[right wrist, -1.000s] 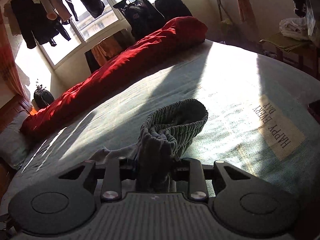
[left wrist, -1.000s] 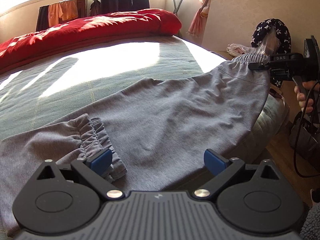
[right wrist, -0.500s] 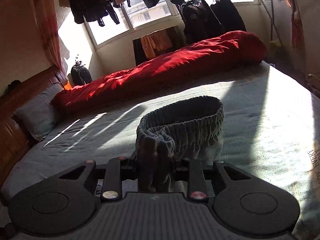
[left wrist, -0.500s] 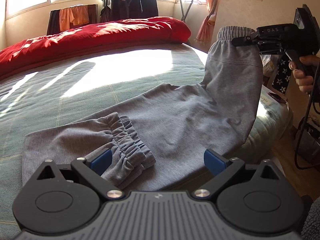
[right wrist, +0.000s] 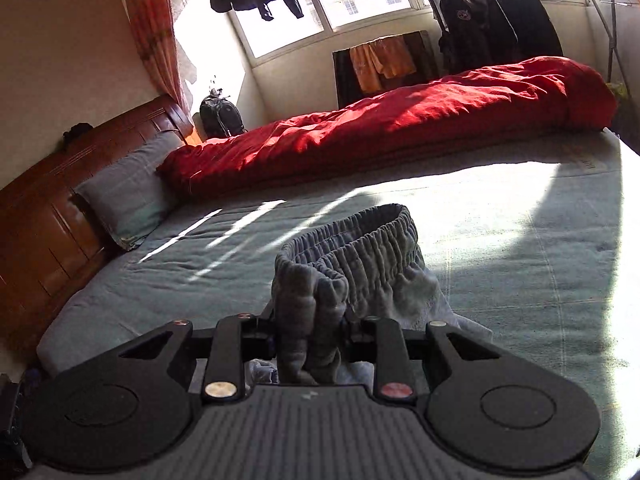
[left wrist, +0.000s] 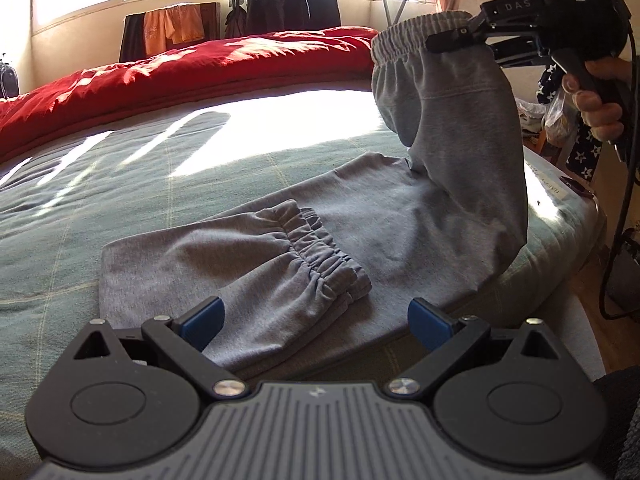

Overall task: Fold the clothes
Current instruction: 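Lift the grey waistband up with the right gripper over the pants, then lay the waistband onto the cuffs with the right gripper and open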

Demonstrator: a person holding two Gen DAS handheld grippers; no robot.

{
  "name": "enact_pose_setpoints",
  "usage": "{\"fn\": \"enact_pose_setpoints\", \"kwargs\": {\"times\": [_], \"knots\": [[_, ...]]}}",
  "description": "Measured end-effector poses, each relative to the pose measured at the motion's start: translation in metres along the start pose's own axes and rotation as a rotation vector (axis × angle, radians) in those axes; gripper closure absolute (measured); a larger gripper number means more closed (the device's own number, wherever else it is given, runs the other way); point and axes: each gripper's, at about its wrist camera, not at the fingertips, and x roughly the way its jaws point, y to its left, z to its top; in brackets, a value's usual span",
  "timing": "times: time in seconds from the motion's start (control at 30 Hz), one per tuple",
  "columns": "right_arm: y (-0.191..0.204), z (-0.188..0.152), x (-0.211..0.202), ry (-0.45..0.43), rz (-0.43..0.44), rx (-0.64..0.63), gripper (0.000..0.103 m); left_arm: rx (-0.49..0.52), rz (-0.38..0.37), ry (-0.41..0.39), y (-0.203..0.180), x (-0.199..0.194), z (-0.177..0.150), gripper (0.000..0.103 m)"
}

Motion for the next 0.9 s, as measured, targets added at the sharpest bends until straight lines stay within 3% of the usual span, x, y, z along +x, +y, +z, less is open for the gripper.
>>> {"fn": "enact_pose_setpoints", "kwargs": {"times": [0.53,0.9], "knots": [[0.091,0.009,0.055,0.049,0.104,-0.168,0.072,-0.052,0.030,-0.022,0.026,-0.019,-0.013,0.005],[0.165,-0.019,0.104,0.134,0.174,-0.372,0.073,-0.094,0.071,-0.009,0.045,-0.034,-0.031,0.005]]}}
